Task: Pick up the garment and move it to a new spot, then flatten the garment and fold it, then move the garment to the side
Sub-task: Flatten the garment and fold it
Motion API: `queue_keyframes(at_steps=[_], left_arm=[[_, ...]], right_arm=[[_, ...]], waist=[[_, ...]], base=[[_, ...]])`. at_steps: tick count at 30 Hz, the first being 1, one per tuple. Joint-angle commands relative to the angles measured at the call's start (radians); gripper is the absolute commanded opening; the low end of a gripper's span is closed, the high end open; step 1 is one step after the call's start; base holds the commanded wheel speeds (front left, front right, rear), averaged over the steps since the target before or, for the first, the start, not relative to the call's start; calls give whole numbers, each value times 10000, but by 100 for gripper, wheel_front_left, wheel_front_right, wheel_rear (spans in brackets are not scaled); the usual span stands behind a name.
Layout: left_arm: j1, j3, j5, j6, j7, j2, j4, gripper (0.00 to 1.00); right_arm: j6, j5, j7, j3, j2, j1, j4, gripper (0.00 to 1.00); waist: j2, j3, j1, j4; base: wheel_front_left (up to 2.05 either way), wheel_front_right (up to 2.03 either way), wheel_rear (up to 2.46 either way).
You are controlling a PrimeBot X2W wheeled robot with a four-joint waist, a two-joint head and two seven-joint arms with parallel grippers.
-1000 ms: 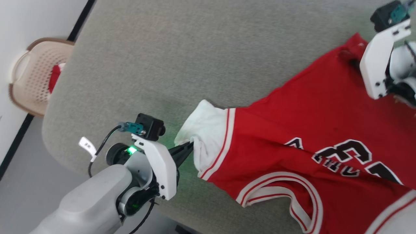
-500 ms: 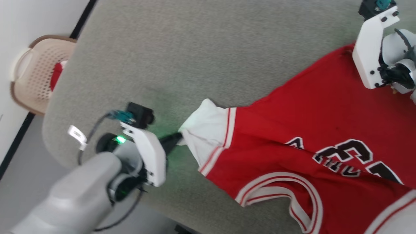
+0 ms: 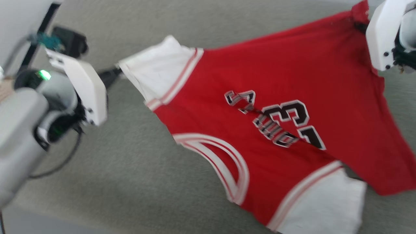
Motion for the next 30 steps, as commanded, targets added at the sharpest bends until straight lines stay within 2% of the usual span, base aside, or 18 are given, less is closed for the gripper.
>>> queue_keyframes(at_steps=[1,7,15,23,30], left_arm=[[-283,68,175,124,183,216,-68,0],[-1427,243,355,411,1063,538,-197,0],[-2821,482,572,538,1476,98,413,0],[-3855,328,1042,251,1545,-322,1181,0],[-4625,374,1384,-35,992,-972,1982,0]], right_arm=[[-28,-29,-131,-113,-66,-1,-115,0],[-28,-310,-605,-1047,36,194,-581,0],[-27,-930,-729,-2418,641,471,-895,0],[-27,-1781,-257,-3384,1023,735,-1598,0],[-27,-2753,-703,-4201,1374,406,-1532,0]], waist=[[0,-519,0,-573],[0,-1246,0,-1313],[0,-2167,0,-1877],[0,-2548,0,-2132],[0,-2153,0,-2133]], base=[[0,0,0],[0,0,0],[0,0,0],[0,0,0],[0,0,0]])
